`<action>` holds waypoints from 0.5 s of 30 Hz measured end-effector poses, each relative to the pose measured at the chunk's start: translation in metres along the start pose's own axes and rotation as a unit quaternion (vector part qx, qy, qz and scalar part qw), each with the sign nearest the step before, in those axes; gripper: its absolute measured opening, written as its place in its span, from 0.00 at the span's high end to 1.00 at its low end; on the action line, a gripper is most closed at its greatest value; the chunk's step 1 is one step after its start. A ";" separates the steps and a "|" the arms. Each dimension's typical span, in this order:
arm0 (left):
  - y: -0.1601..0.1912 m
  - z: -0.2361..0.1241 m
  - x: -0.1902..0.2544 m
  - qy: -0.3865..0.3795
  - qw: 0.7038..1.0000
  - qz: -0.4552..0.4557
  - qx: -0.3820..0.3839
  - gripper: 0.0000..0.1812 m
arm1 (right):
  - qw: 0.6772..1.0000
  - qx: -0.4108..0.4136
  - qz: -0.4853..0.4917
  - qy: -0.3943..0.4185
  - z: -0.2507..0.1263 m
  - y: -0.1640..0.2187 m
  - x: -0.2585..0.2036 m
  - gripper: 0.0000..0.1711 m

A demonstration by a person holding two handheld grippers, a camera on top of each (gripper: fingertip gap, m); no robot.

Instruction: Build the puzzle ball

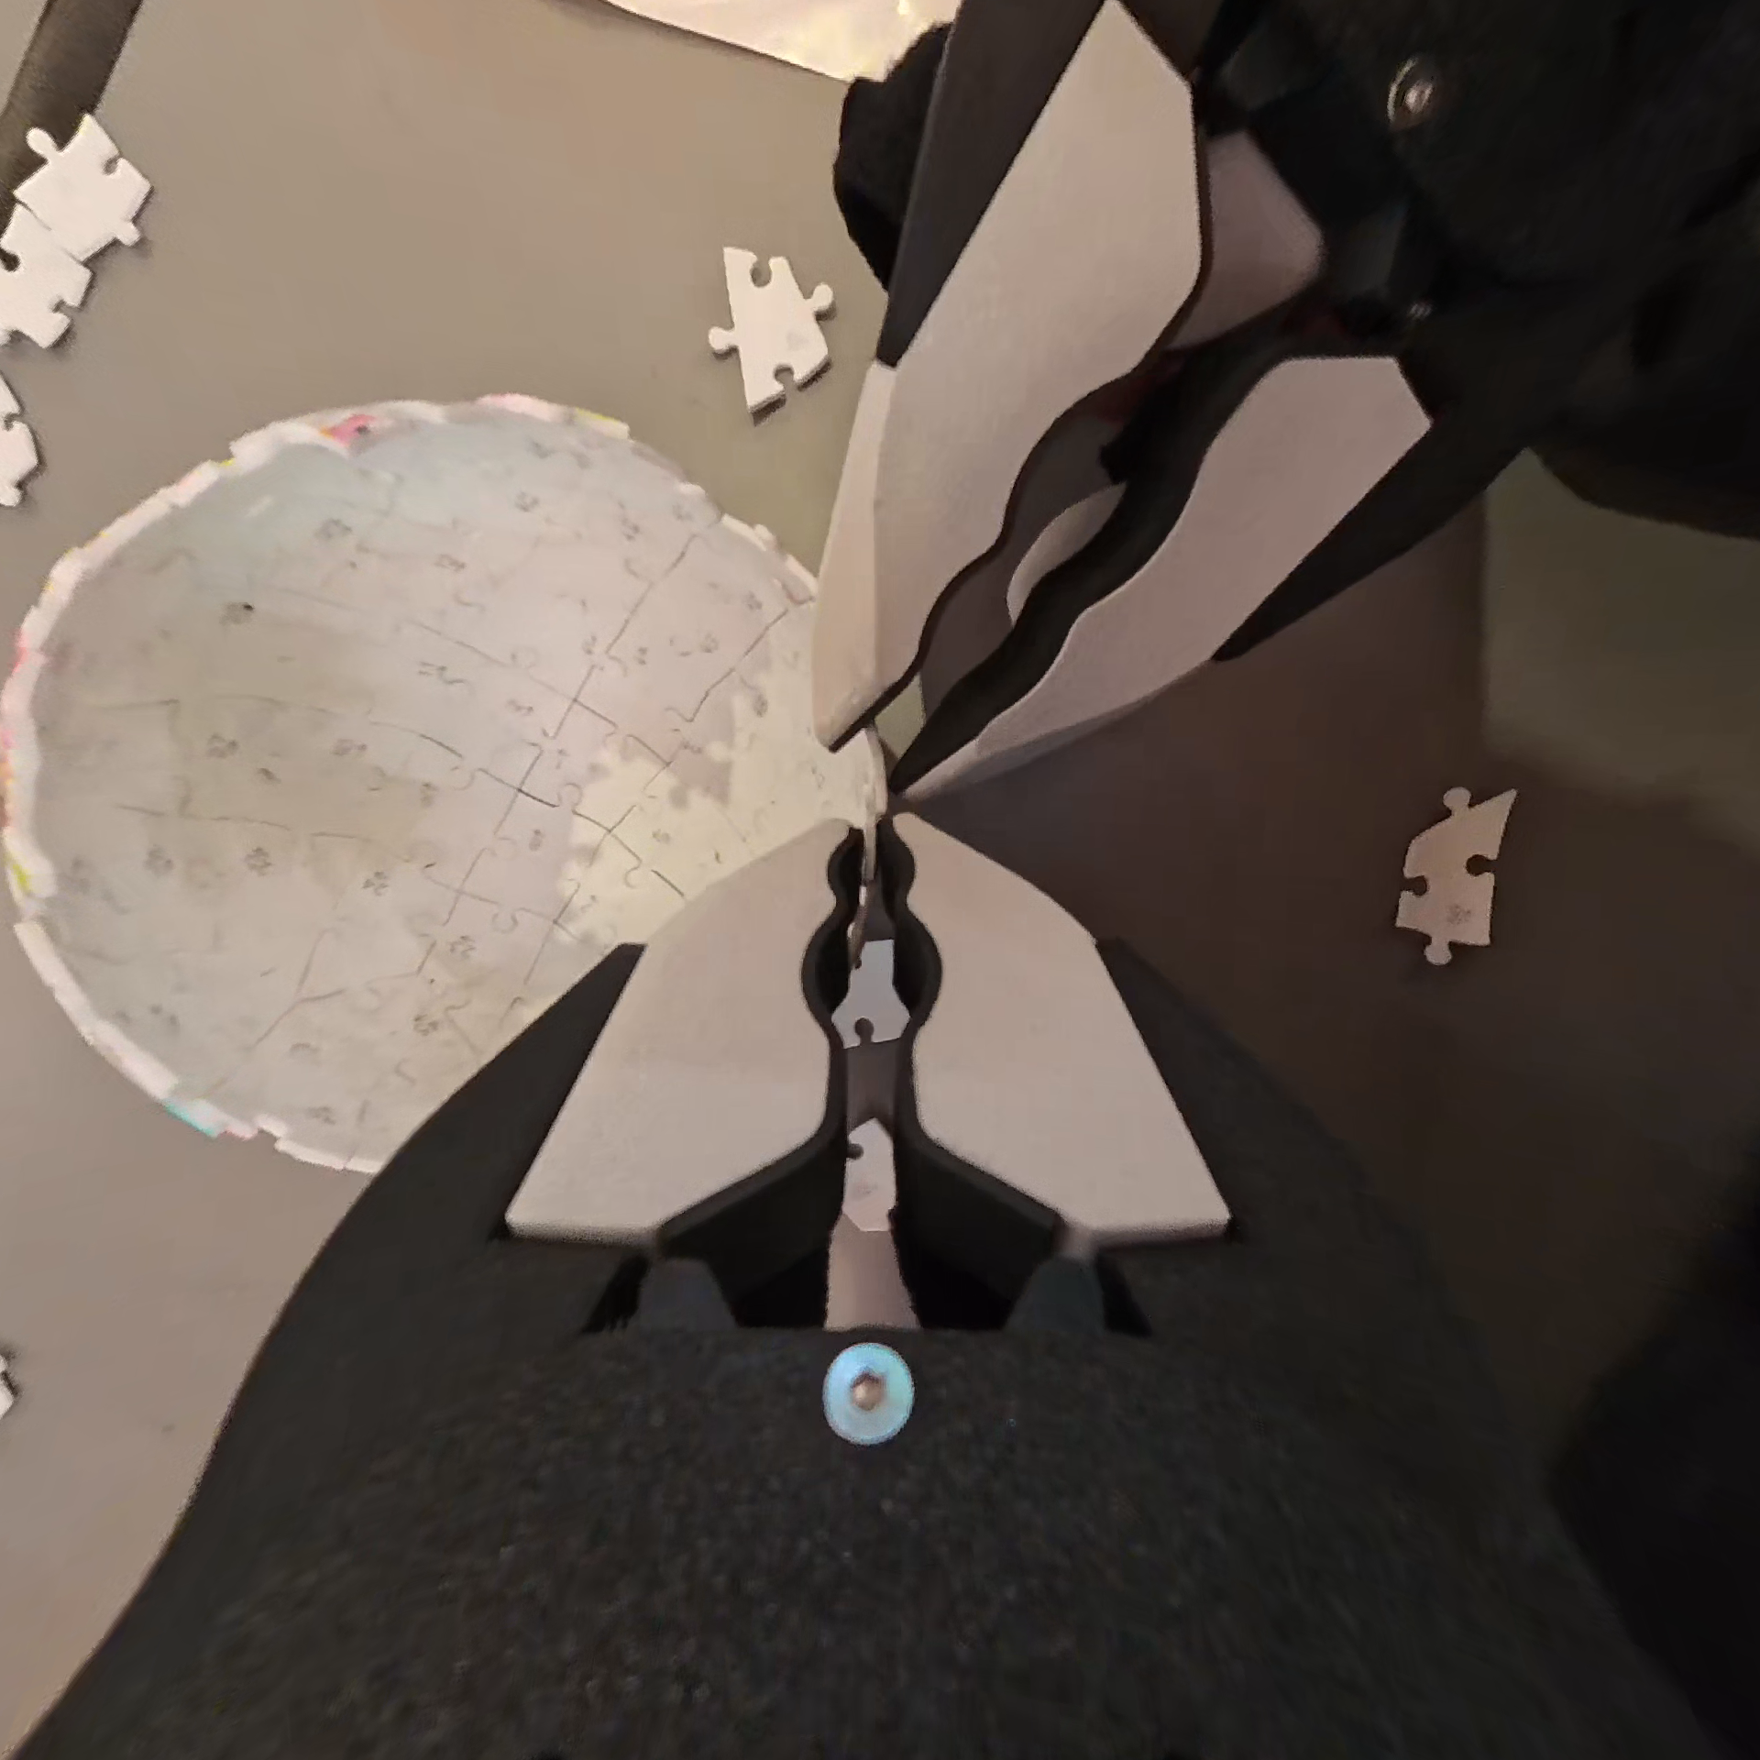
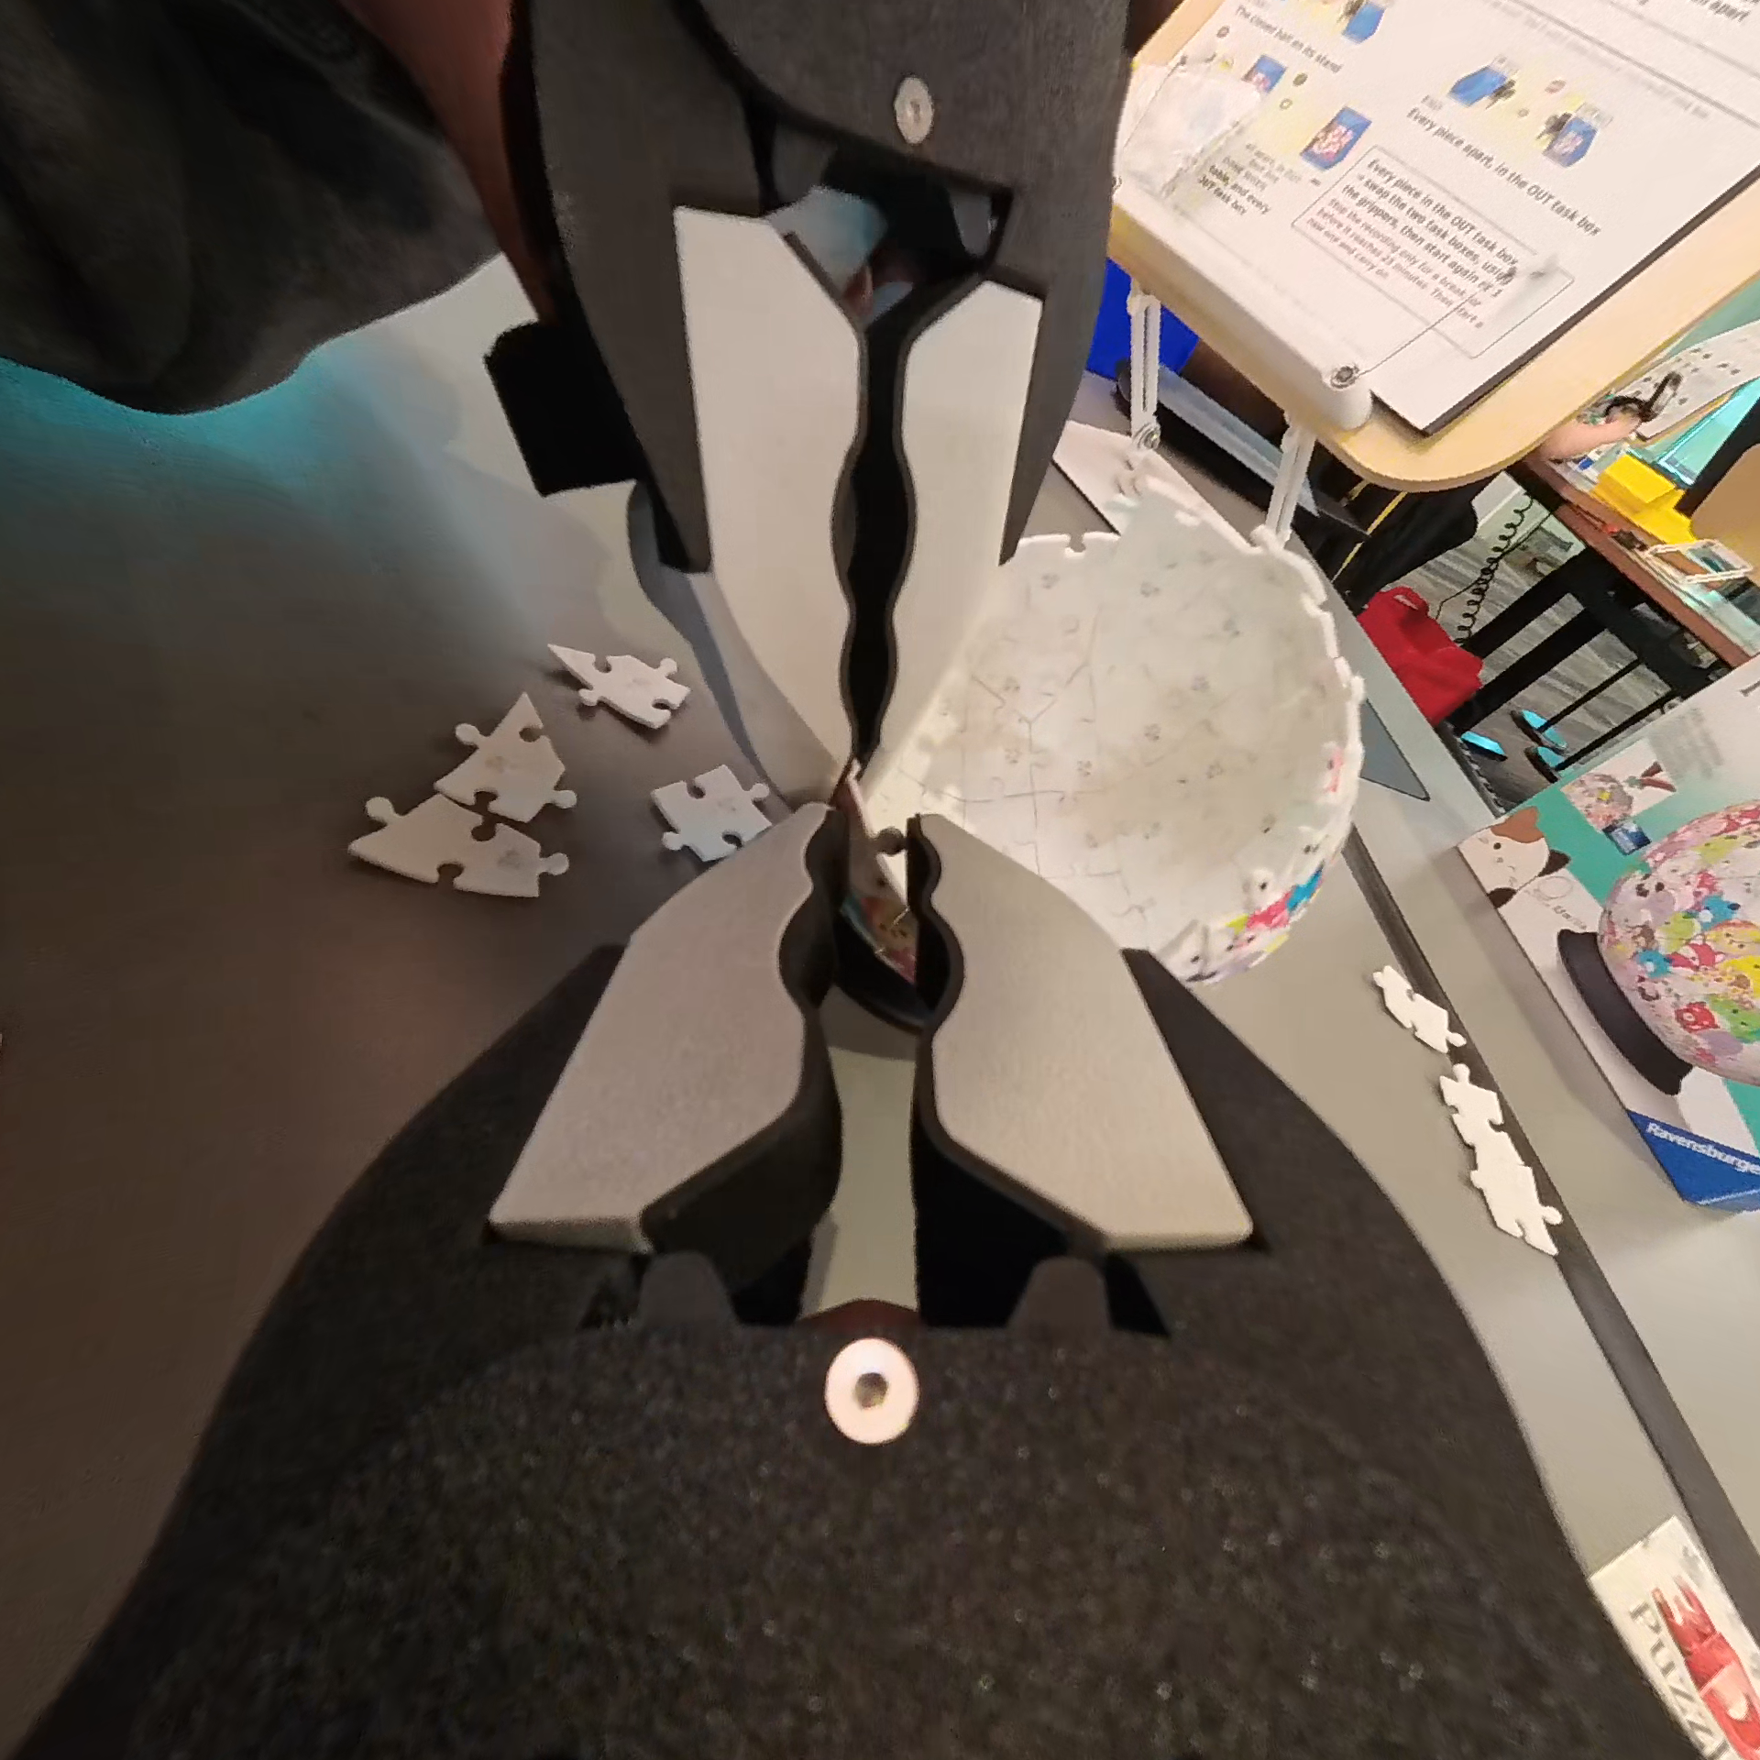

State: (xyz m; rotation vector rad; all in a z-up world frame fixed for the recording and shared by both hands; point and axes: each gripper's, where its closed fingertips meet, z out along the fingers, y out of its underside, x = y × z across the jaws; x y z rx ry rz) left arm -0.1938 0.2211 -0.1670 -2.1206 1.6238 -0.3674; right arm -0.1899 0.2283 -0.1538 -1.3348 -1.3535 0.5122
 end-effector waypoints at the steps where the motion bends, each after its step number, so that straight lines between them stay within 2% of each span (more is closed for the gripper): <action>1: 0.000 0.000 0.000 0.000 1.000 0.005 0.000 0.99 | 1.000 0.000 0.000 0.000 0.000 0.000 0.000 0.94; 15: 0.002 0.000 0.000 0.003 0.999 0.038 -0.006 0.99 | 1.000 -0.004 -0.010 -0.002 0.001 0.001 -0.001 0.94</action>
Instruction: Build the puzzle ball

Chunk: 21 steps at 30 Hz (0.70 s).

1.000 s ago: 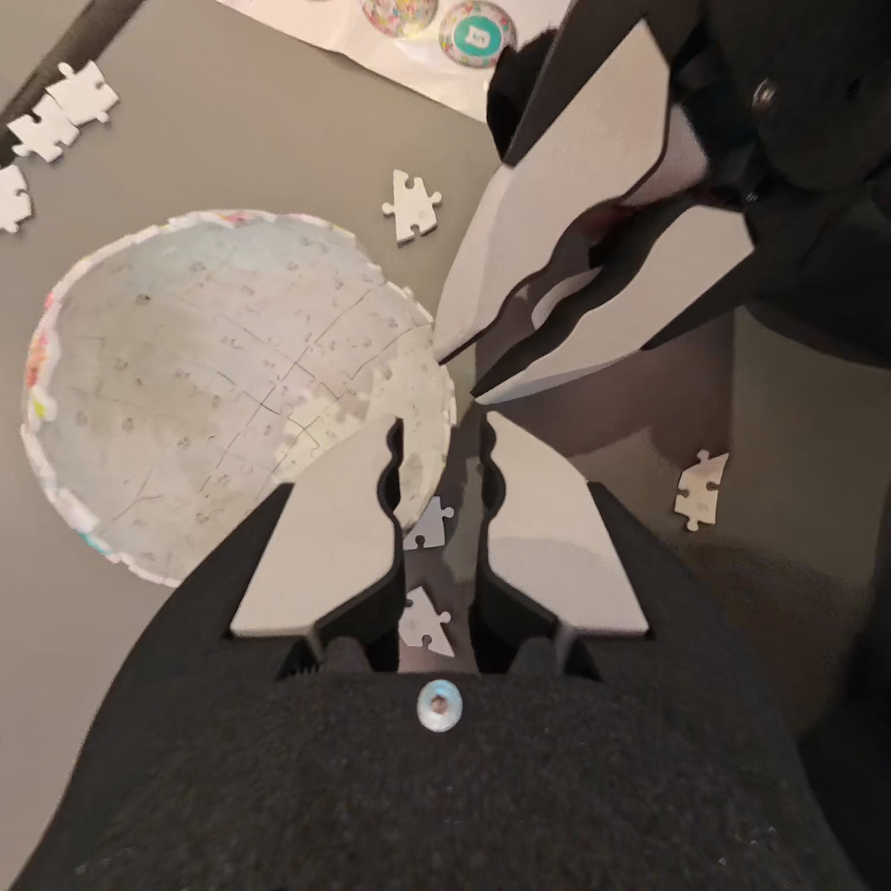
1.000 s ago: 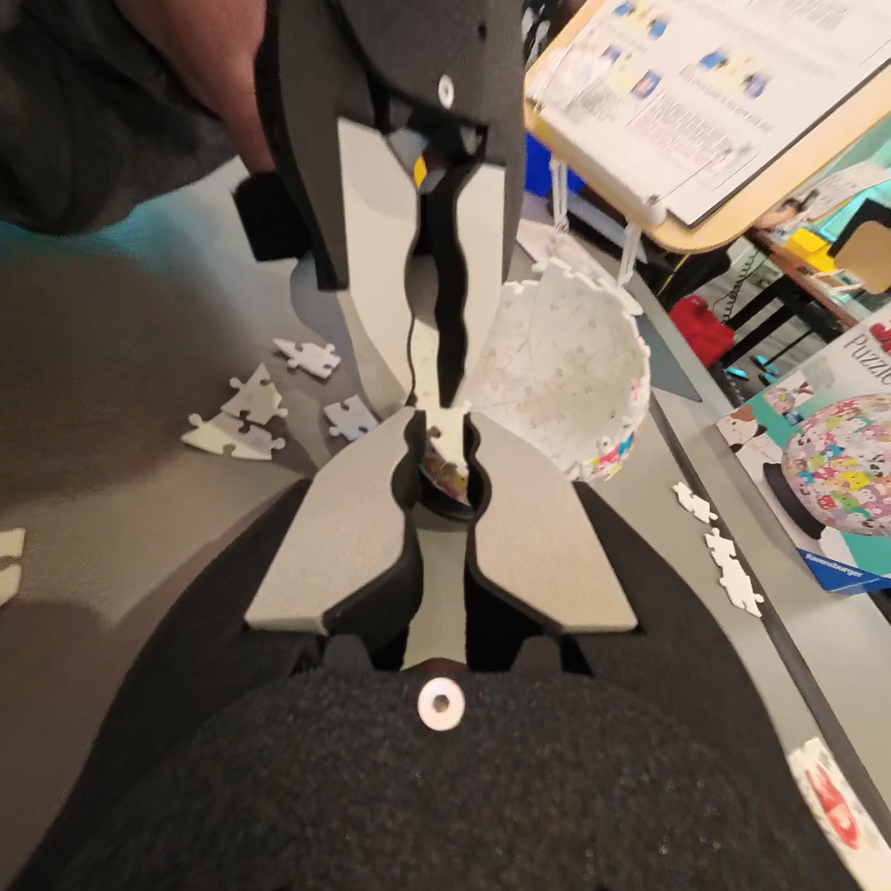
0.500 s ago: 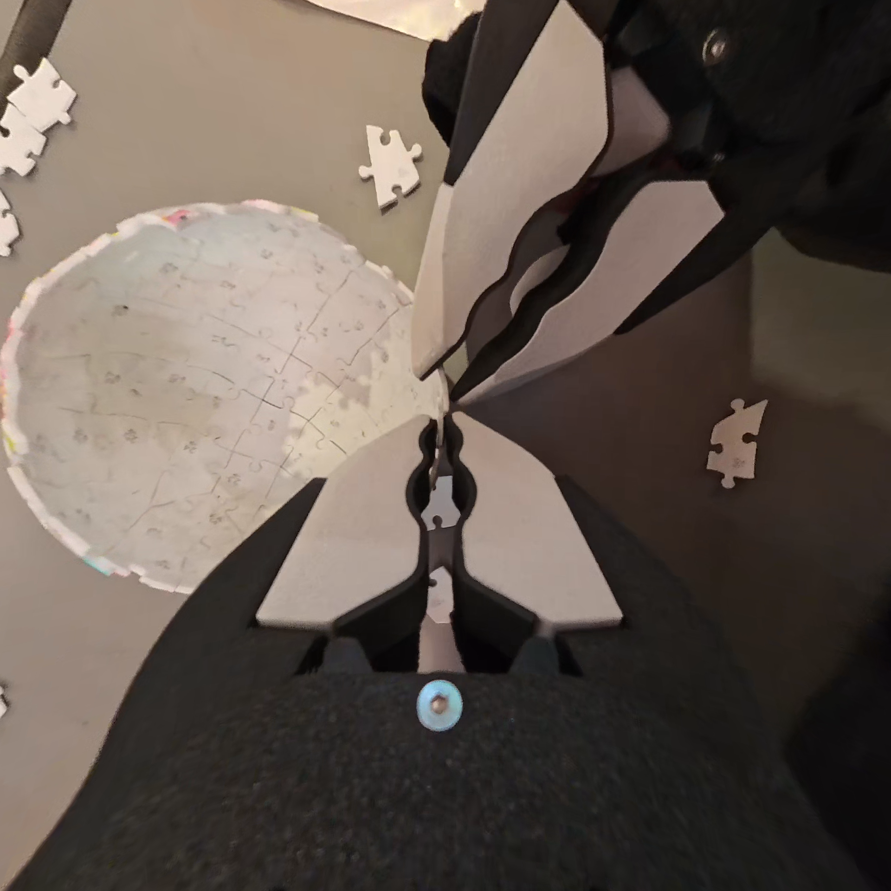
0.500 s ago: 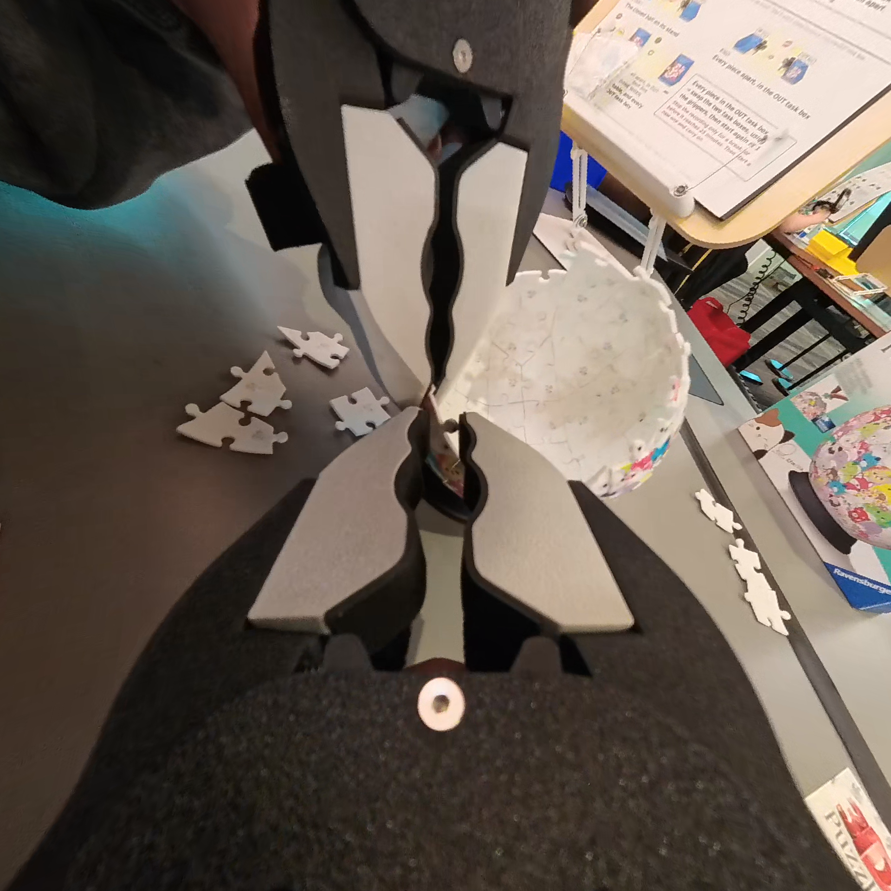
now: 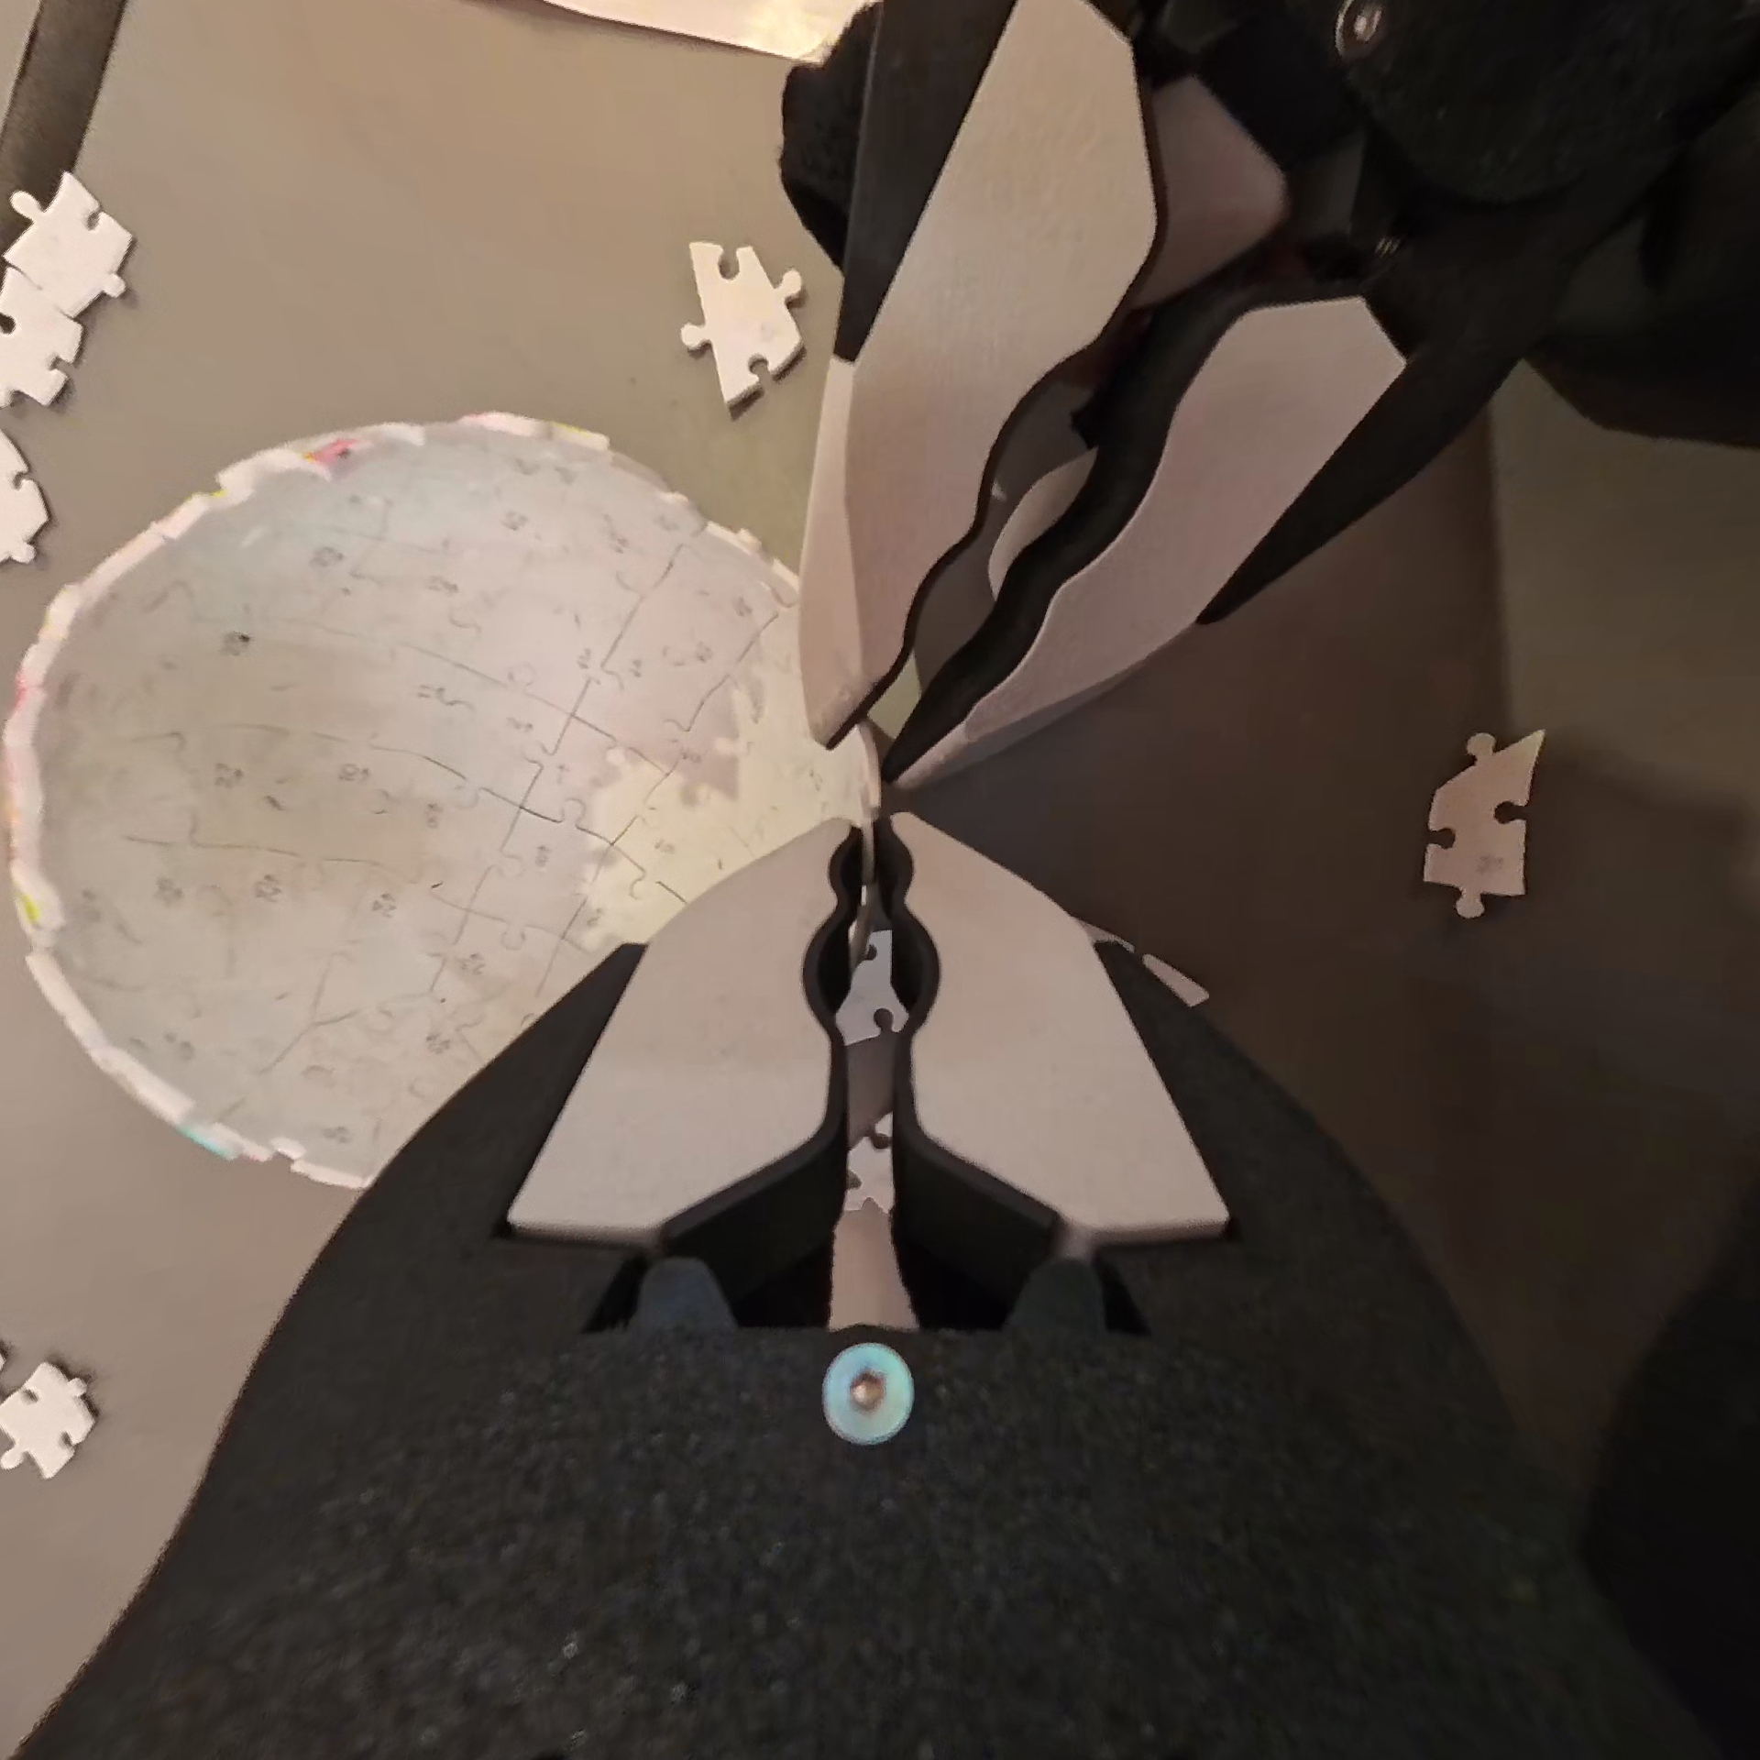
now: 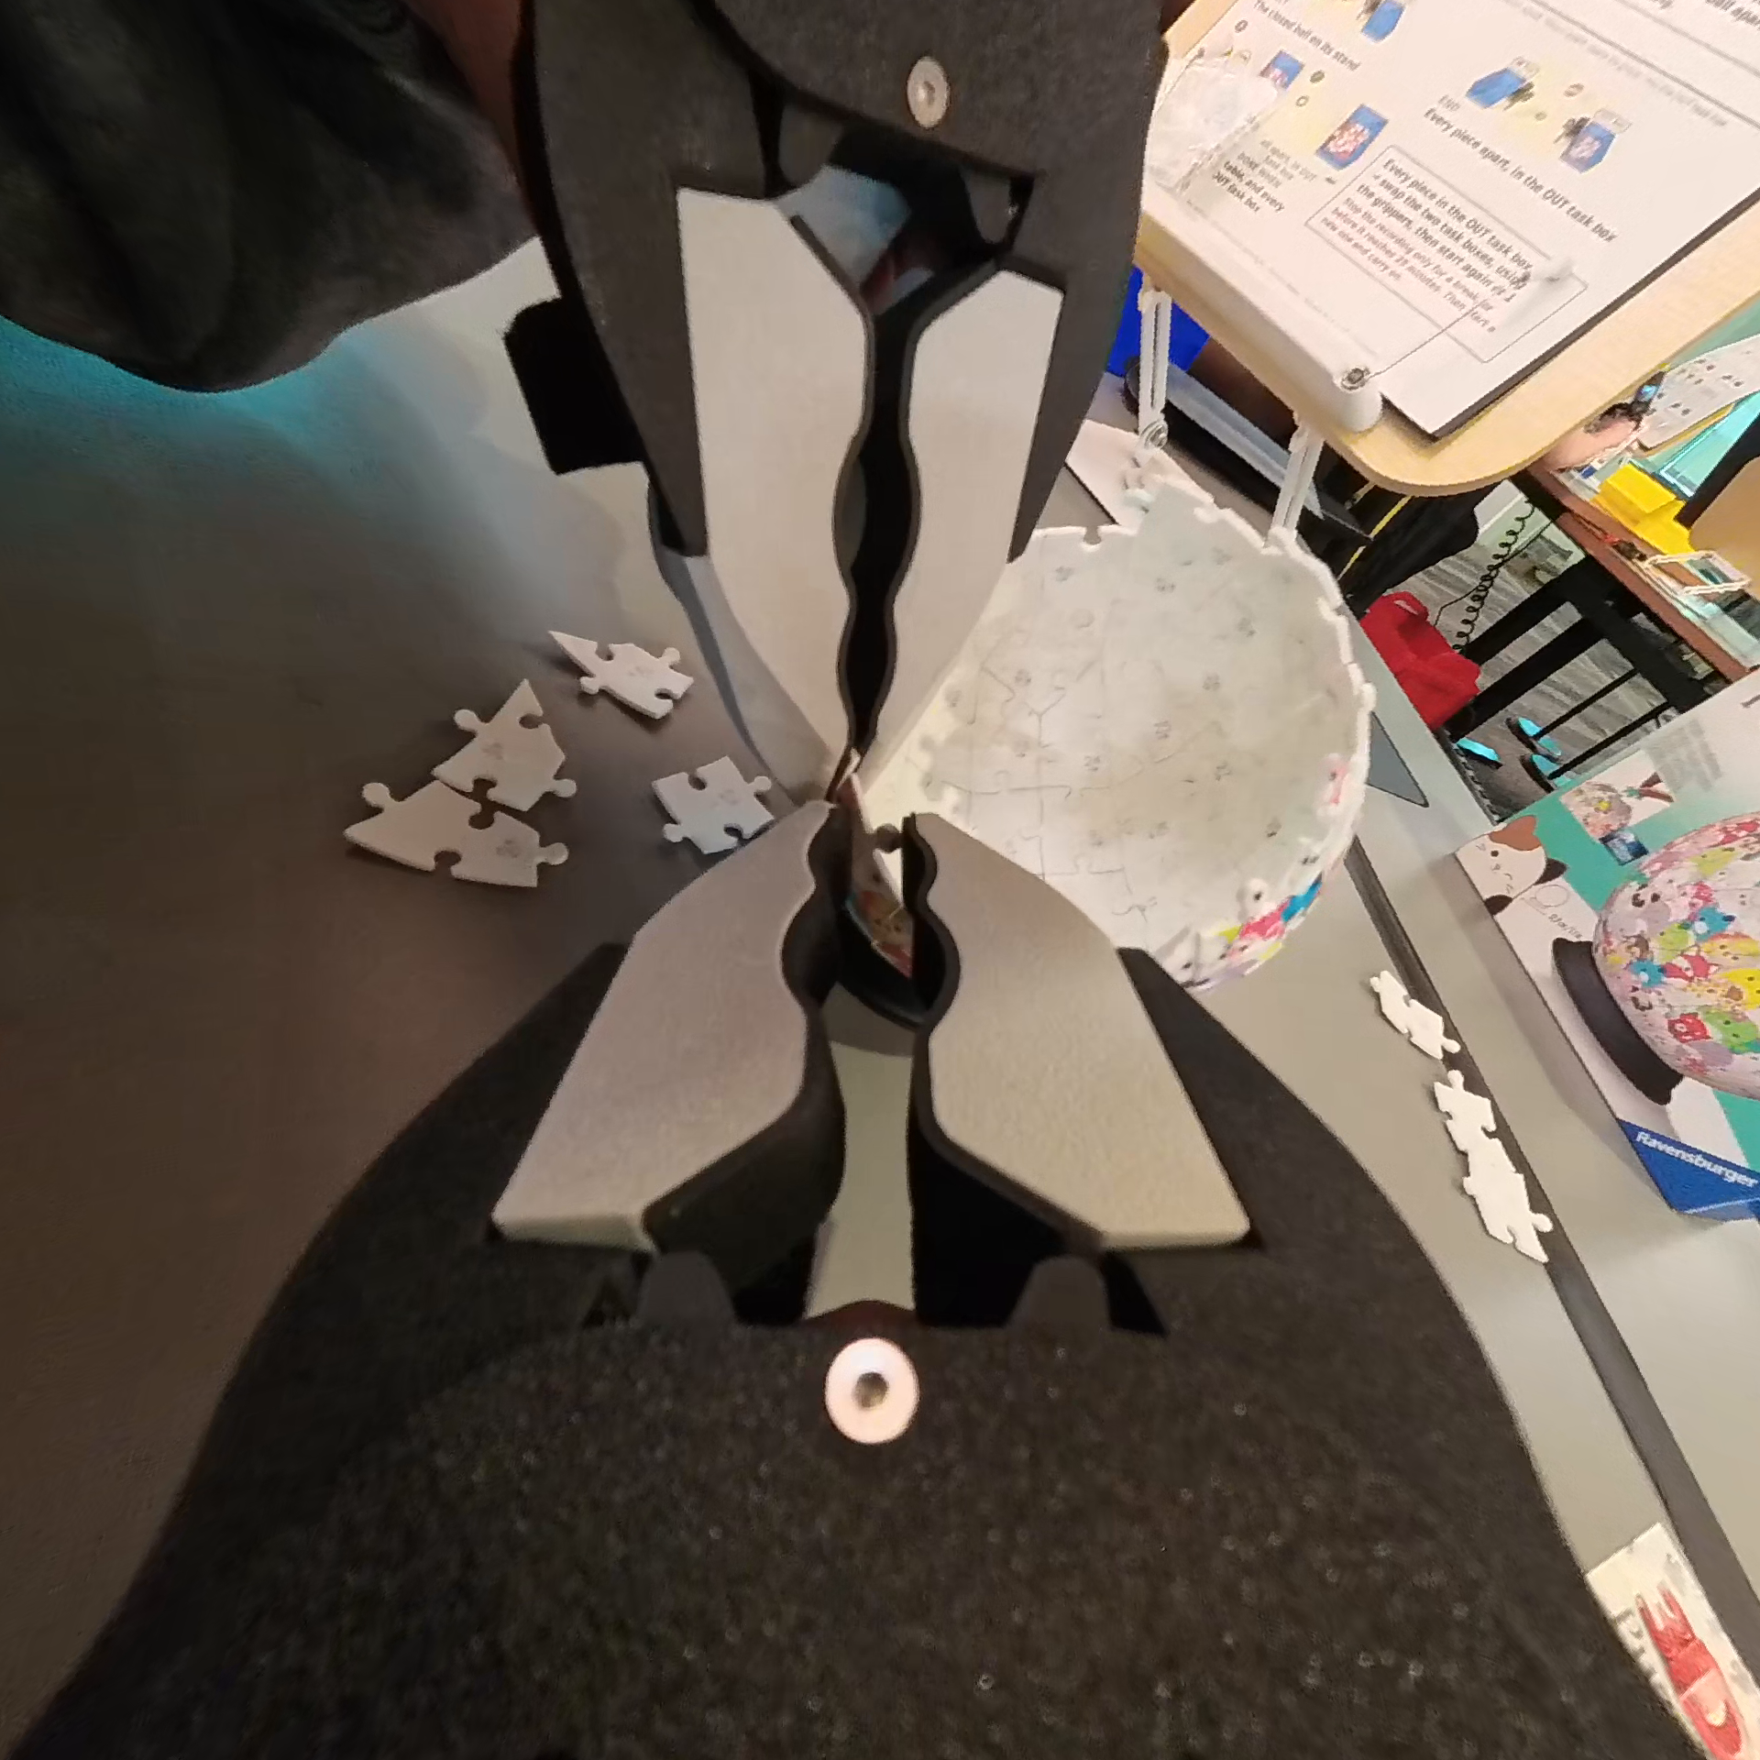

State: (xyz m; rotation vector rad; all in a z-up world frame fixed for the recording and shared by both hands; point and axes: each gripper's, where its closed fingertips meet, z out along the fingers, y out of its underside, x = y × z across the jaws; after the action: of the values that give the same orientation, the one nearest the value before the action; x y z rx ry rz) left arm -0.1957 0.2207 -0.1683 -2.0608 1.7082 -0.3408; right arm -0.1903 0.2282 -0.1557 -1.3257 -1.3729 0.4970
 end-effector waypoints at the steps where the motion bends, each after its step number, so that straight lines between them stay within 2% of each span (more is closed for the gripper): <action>1: 0.000 0.000 0.000 0.000 1.000 0.002 0.001 0.99 | 1.000 0.000 -0.001 0.000 0.000 0.000 0.000 0.95; 21: 0.006 0.002 0.000 -0.008 0.997 0.065 -0.033 0.99 | 1.000 -0.020 -0.016 -0.007 0.005 0.002 -0.004 0.95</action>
State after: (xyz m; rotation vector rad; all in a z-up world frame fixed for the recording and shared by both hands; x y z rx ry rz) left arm -0.2001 0.2203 -0.1728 -1.9804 1.8558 -0.2287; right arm -0.1951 0.2272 -0.1605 -1.3325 -1.4199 0.4593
